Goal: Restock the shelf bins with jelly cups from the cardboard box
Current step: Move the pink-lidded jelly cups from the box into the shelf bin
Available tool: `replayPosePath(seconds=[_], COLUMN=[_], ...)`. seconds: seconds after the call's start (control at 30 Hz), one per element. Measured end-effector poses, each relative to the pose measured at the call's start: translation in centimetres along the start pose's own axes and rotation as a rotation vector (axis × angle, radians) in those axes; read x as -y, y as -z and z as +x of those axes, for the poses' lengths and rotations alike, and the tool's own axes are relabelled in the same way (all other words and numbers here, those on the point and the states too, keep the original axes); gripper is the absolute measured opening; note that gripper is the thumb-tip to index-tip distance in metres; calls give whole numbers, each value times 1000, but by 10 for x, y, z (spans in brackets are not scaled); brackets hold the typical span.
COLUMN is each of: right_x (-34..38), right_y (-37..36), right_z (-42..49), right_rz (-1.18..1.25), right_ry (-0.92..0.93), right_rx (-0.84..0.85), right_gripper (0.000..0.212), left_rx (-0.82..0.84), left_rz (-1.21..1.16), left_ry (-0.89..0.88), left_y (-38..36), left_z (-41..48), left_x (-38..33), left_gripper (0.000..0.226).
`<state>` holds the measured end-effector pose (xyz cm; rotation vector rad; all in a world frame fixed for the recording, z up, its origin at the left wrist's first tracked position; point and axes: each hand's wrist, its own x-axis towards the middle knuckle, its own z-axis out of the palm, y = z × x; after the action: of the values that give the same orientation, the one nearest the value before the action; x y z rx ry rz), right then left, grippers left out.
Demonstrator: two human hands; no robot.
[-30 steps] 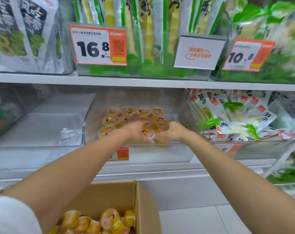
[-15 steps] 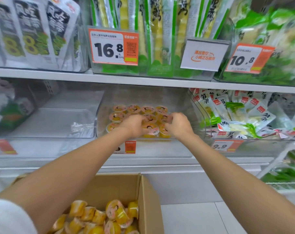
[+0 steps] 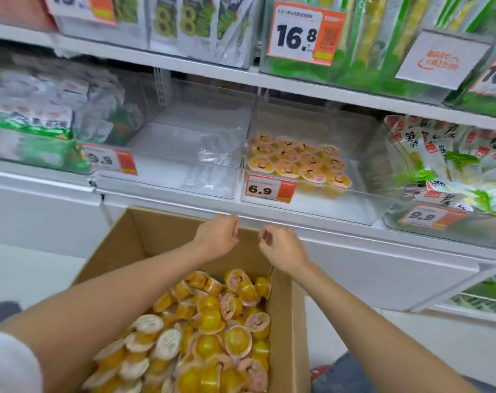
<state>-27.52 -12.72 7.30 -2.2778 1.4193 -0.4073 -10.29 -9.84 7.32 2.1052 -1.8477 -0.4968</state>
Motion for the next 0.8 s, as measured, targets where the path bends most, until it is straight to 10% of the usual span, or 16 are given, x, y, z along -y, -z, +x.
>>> replayPosePath(seconds=[0.27, 0.43, 0.8], right_x=[-30, -40, -36], right_y=[-128, -175, -200], right_z=[-1, -12, -19], right_rz=[-13, 52, -302], right_ry=[-326, -499, -428], right_rx=[532, 648, 478], right_gripper=[14, 33, 11], left_rx=[530, 719, 520], left_rz=[74, -195, -441], left_ry=[285, 501, 688], left_y=[-116, -180, -206], left_z=[-29, -46, -54], left_x=[106, 132, 127], left_gripper=[11, 74, 66])
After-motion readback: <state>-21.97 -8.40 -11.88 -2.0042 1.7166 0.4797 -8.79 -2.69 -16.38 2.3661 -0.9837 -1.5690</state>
